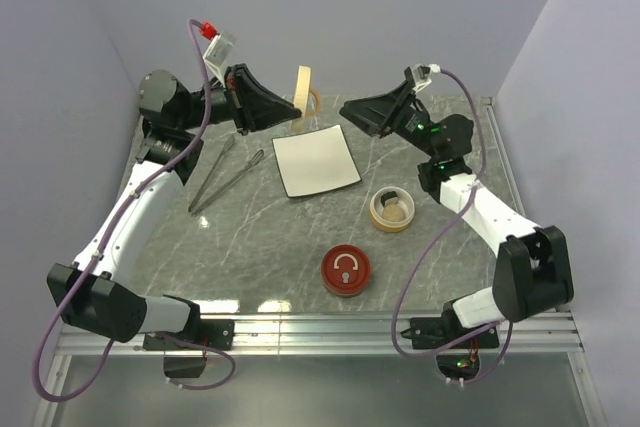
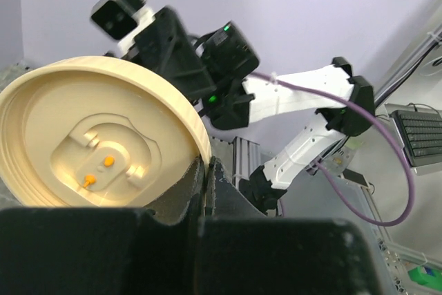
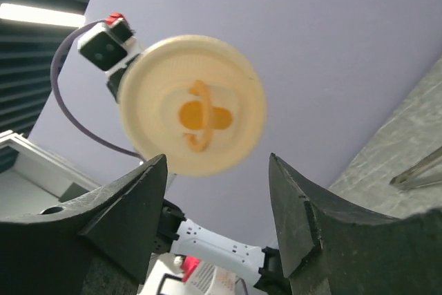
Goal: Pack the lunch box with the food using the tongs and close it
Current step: Pass the lid of the lunch box from the left arm to the right
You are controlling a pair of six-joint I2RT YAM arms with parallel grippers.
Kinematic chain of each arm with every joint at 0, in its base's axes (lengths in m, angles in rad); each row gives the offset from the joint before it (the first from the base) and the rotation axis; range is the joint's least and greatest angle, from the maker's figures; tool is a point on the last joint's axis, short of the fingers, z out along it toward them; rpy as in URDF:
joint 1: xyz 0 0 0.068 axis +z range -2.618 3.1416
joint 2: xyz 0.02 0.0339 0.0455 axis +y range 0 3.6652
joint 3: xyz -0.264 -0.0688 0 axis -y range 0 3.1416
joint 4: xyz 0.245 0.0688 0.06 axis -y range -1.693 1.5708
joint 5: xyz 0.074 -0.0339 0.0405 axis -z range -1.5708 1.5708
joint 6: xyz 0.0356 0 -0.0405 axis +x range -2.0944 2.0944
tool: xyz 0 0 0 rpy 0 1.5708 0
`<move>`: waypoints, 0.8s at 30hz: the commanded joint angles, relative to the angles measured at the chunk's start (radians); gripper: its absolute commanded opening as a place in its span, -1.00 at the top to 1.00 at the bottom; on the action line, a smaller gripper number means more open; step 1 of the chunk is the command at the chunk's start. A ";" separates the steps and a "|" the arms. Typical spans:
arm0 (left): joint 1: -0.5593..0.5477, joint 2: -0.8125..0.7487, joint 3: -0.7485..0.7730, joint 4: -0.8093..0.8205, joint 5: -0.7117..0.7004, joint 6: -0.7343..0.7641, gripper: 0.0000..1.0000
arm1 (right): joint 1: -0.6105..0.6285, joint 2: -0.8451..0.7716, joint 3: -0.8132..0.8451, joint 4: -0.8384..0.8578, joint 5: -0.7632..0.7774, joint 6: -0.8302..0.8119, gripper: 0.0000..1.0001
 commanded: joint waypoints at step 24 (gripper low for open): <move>0.006 0.001 -0.060 0.239 -0.008 -0.160 0.99 | 0.183 0.123 0.137 0.150 0.073 0.048 -0.06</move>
